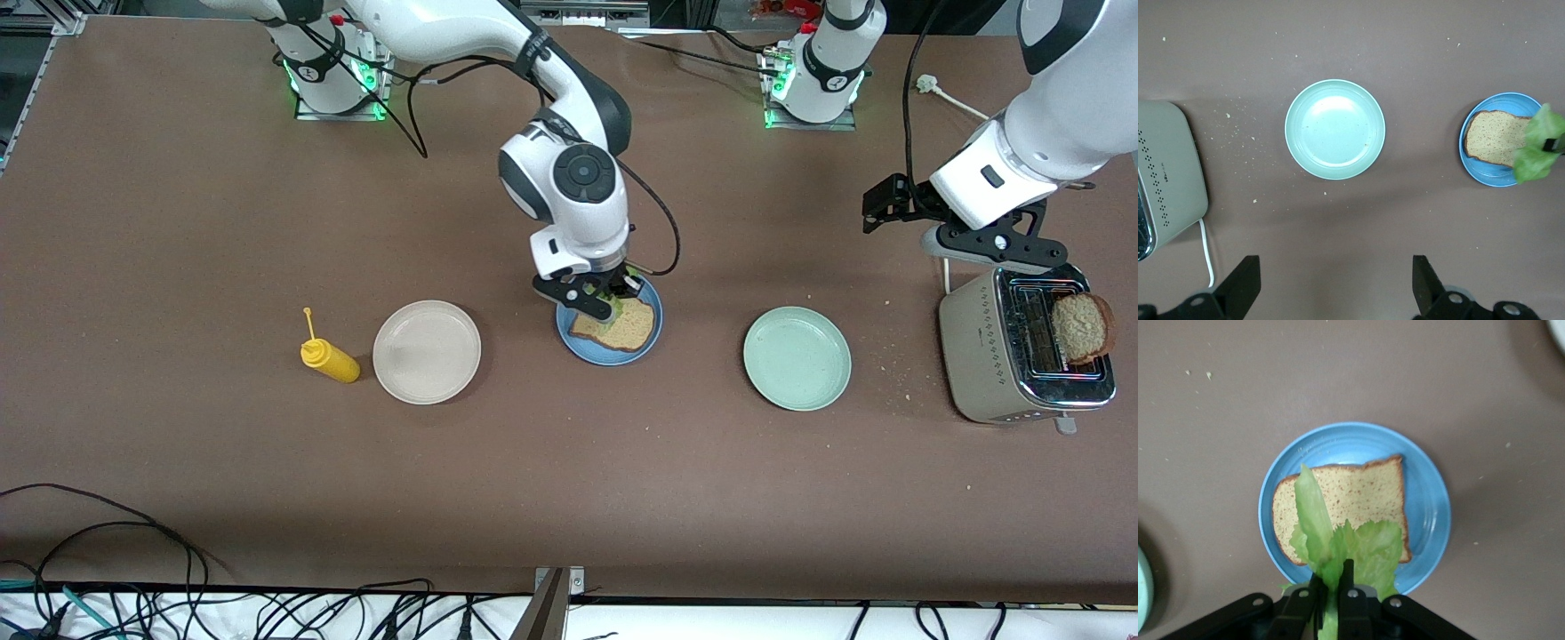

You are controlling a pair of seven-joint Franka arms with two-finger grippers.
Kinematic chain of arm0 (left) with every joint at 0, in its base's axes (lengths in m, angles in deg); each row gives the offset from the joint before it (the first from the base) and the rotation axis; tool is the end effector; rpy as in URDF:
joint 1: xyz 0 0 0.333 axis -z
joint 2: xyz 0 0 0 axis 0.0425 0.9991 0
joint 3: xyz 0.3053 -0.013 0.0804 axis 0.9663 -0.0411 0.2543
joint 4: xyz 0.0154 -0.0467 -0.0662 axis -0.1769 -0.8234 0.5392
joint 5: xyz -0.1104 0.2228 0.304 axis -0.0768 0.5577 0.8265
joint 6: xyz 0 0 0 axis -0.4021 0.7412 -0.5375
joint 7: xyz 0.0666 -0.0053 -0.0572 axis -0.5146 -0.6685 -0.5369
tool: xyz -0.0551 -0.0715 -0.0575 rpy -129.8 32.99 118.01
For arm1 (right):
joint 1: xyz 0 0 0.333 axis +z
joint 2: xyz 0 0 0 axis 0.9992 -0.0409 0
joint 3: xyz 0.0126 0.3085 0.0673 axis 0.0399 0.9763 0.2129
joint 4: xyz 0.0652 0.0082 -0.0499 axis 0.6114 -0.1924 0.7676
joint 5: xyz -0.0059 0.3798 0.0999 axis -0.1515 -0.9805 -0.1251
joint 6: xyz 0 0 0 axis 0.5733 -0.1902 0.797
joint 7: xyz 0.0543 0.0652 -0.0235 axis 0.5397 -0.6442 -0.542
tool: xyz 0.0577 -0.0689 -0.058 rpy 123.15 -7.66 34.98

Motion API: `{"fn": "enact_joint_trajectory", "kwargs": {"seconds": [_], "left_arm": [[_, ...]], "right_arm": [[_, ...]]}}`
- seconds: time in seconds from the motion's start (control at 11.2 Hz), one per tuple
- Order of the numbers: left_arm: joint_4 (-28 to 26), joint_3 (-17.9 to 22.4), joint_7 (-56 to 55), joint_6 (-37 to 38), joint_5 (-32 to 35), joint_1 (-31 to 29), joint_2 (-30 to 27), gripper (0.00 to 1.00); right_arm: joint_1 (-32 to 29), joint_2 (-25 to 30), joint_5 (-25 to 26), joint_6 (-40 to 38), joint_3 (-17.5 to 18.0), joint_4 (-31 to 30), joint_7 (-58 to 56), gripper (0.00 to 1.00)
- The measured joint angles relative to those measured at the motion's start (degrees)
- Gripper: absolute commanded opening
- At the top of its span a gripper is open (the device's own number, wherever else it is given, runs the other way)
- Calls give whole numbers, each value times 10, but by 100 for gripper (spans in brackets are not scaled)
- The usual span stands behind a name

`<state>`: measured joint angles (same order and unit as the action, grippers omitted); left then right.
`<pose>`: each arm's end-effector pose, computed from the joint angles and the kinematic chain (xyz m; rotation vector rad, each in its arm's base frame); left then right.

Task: Make sandwich in blue plate with both arms
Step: 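Lower the lettuce onto the bread and open the right gripper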

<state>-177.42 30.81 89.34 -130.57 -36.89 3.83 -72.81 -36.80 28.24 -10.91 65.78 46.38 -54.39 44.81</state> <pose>0.5571 -0.0964 0.5706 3.0833 -0.2455 -0.1360 0.5233 0.5772 0.3122 -2.9324 0.7392 -0.0020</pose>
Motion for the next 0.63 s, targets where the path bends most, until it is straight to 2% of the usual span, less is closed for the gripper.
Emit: {"fn": "enact_joint_trajectory", "kwargs": {"seconds": [0.54,0.63], "left_arm": [[0,0,0,6,0,0,0,100],[0,0,0,7,0,0,0,100]], "right_arm": [[10,-30,9,10,-7,4,14,0],[10,-32,10,16,-8,4,14,4]]}}
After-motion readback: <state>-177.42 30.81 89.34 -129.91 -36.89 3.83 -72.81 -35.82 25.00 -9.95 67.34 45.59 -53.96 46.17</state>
